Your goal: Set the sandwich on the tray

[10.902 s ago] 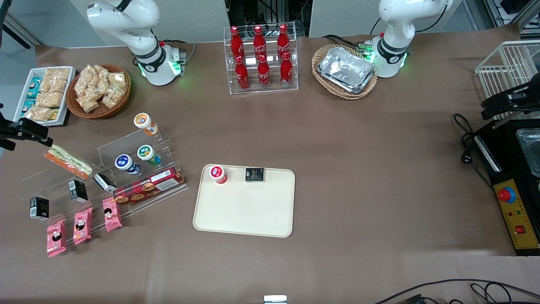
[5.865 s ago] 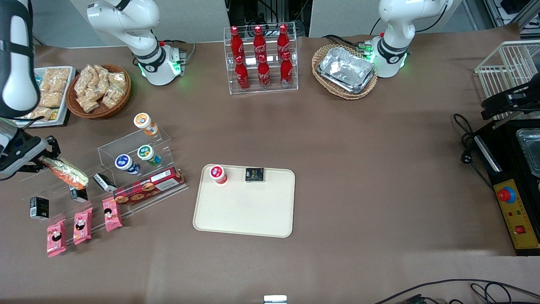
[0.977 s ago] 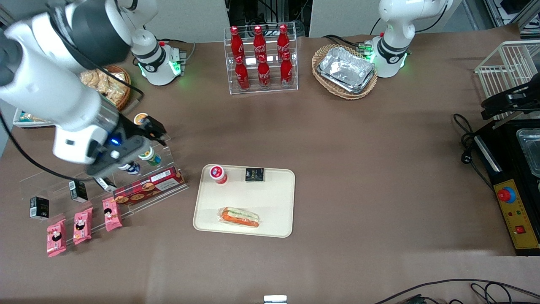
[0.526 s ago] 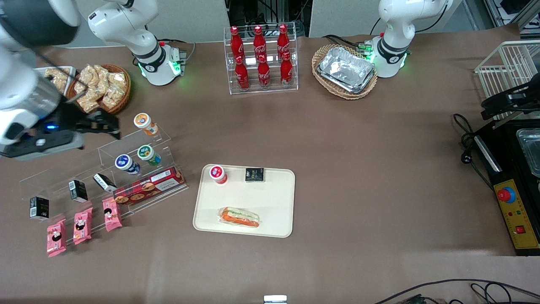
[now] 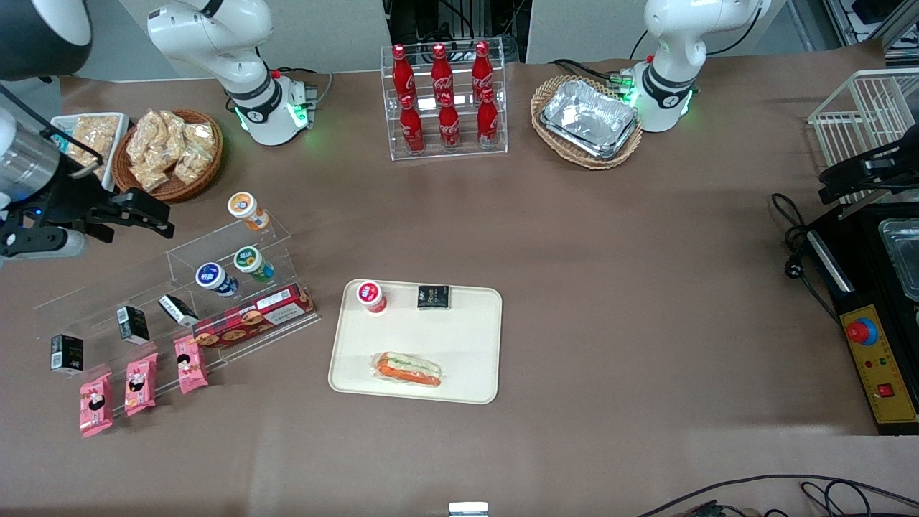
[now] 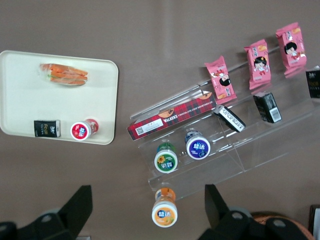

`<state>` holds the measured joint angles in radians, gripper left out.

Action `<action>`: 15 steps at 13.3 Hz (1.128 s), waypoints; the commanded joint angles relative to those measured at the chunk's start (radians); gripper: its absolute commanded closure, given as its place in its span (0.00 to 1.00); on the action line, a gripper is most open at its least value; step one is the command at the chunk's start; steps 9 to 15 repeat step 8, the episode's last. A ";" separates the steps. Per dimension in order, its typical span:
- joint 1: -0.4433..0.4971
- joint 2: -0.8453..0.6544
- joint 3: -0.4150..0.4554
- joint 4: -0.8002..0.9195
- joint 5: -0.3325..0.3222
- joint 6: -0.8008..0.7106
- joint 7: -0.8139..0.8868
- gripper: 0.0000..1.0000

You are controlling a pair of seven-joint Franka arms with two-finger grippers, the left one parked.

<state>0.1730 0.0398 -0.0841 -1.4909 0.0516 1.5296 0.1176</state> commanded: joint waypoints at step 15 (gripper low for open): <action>-0.139 -0.015 0.073 -0.006 -0.038 -0.031 0.071 0.00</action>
